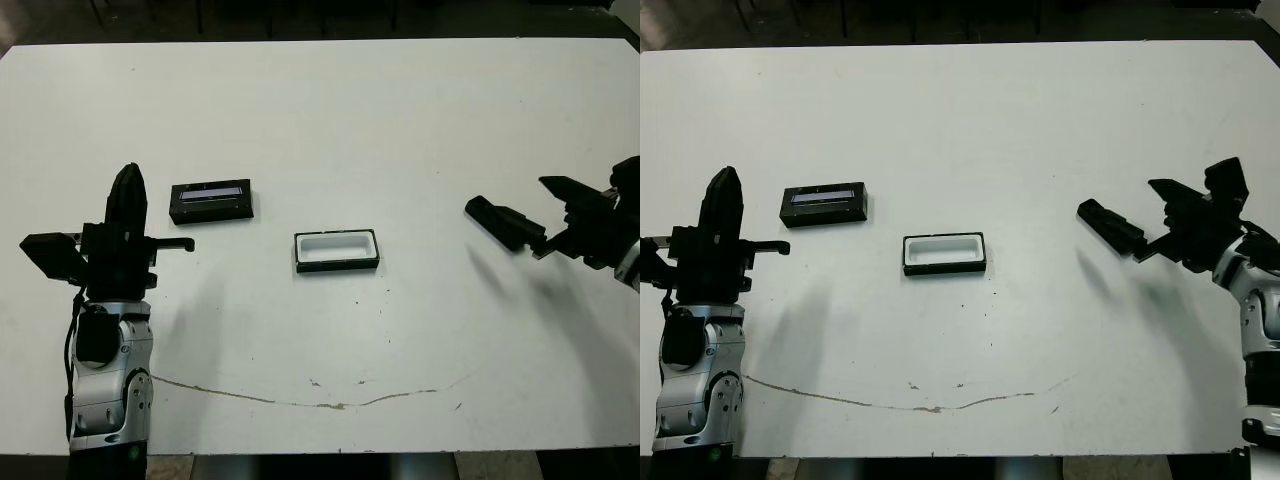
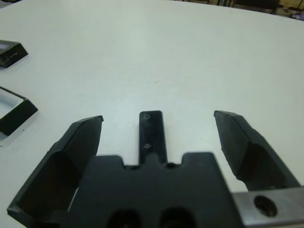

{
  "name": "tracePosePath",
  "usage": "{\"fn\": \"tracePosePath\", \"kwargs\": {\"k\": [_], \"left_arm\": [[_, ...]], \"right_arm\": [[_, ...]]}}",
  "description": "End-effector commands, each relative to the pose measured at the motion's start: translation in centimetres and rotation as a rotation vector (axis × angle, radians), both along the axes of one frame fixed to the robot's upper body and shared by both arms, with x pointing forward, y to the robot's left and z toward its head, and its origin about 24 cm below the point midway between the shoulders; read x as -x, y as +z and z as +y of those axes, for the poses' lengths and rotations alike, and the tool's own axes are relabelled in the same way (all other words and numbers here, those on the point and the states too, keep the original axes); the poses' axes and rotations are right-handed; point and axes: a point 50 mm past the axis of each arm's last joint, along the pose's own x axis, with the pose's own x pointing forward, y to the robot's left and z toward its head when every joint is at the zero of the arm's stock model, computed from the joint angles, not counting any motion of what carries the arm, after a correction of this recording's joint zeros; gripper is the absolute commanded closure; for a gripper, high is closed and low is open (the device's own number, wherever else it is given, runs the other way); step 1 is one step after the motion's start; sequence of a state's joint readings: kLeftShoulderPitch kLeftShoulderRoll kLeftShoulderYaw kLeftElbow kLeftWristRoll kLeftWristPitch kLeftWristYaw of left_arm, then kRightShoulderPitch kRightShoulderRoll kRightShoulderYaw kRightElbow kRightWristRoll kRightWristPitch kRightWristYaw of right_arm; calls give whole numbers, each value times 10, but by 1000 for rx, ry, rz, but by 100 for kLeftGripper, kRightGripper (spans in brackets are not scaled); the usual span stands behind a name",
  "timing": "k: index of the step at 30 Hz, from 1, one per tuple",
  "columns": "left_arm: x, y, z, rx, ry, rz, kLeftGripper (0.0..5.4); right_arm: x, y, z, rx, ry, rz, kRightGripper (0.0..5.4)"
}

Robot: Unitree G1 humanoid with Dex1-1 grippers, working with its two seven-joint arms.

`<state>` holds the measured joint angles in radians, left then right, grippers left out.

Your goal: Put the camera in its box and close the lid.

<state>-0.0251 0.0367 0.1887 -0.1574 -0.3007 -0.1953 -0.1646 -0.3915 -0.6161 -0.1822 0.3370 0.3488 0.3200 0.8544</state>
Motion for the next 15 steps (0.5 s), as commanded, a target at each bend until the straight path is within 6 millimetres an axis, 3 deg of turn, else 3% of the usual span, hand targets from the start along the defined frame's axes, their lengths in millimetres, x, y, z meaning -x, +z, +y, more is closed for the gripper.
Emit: {"fn": "tracePosePath", "kwargs": {"k": [1,15], "left_arm": [[3,-7,4,-4,3,33,540],[5,-8,5,3,-1,37,540]], "right_arm": [[5,-9,-4,16,2,35,0],[13,-27,-10,21,-47,90,0]]}}
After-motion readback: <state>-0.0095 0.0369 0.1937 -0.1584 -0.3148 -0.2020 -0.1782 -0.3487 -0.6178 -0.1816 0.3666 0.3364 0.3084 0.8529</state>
